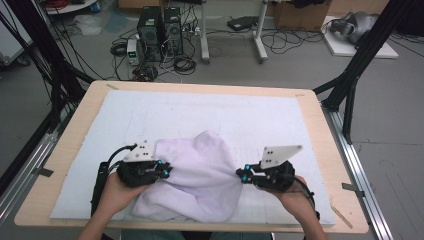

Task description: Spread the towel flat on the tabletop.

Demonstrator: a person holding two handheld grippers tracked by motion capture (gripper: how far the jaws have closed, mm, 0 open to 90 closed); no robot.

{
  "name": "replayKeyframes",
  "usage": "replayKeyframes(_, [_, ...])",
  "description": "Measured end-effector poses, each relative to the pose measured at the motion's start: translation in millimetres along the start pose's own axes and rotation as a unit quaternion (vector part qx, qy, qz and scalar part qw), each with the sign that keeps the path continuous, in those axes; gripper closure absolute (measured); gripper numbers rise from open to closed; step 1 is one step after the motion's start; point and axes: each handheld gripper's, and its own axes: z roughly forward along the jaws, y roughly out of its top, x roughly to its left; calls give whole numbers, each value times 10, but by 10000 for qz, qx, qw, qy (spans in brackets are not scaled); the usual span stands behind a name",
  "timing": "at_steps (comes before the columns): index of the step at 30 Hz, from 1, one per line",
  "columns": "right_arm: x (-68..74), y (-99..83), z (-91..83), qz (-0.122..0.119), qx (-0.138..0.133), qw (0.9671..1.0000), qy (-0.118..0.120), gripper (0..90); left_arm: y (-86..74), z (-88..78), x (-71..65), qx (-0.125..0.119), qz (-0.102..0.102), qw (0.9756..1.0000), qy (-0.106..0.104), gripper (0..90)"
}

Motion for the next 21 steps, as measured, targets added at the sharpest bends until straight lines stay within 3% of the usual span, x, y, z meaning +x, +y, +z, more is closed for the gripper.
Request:
replayKeyframes(3, [102, -97, 140, -55, 103, 9995, 296, 800, -114, -44, -23, 146, 33, 9999, 9, 800])
replayKeyframes(5, [115, -124, 177, -28, 113, 9993, 345, 755, -212, -96, -1, 184, -31, 9998, -51, 793])
replayKeyframes(6, [73, -143, 202, 49, 79, 9997, 242, 692, -240, -123, 22, 118, -123, 9998, -82, 709])
replayKeyframes(7, [73, -143, 202, 49, 79, 9997, 242, 692, -245, -152, 57, 71, -193, 9998, -89, 709])
replayKeyframes(8, [-49, -138, 206, 140, 14, 9999, 26, 658, -210, -185, 128, -41, -284, 9996, -26, 595])
replayKeyframes(9, [-49, -138, 206, 140, 14, 9999, 26, 658, -210, -185, 128, -41, -284, 9996, -26, 575])
replayKeyframes(10, [-178, -145, 258, 276, 60, 9994, -191, 623, -153, -167, 198, -105, -262, 9996, 74, 560])
replayKeyframes(11, [-221, -153, 293, 317, 83, 9992, -221, 610, -153, -167, 198, -105, -262, 9996, 74, 542])
replayKeyframes(13, [-276, -172, 347, 369, 106, 9989, -273, 591, -121, -86, 273, -134, -404, 9991, 75, 514])
replayKeyframes(14, [-362, -223, 513, 567, 254, 9976, -305, 564, -112, -18, 307, -59, -418, 9990, 115, 500])
replayKeyframes(15, [-362, -223, 513, 567, 254, 9976, -305, 564, -112, 26, 328, -4, -422, 9990, 124, 500])
replayKeyframes(16, [-411, -270, 677, 610, 479, 9965, -318, 559, -117, 100, 357, 105, -463, 9988, 151, 487])
replayKeyframes(17, [-411, -270, 677, 610, 479, 9965, -318, 559, -122, 143, 373, 180, -477, 9986, 171, 487])
replayKeyframes(18, [-448, -295, 826, 684, 757, 9942, -352, 548, -140, 234, 404, 377, -459, 9980, 229, 488])
replayKeyframes(21, [-474, -307, 926, 642, 890, 9929, -457, 551, -156, 303, 421, 568, -462, 9969, 290, 503])
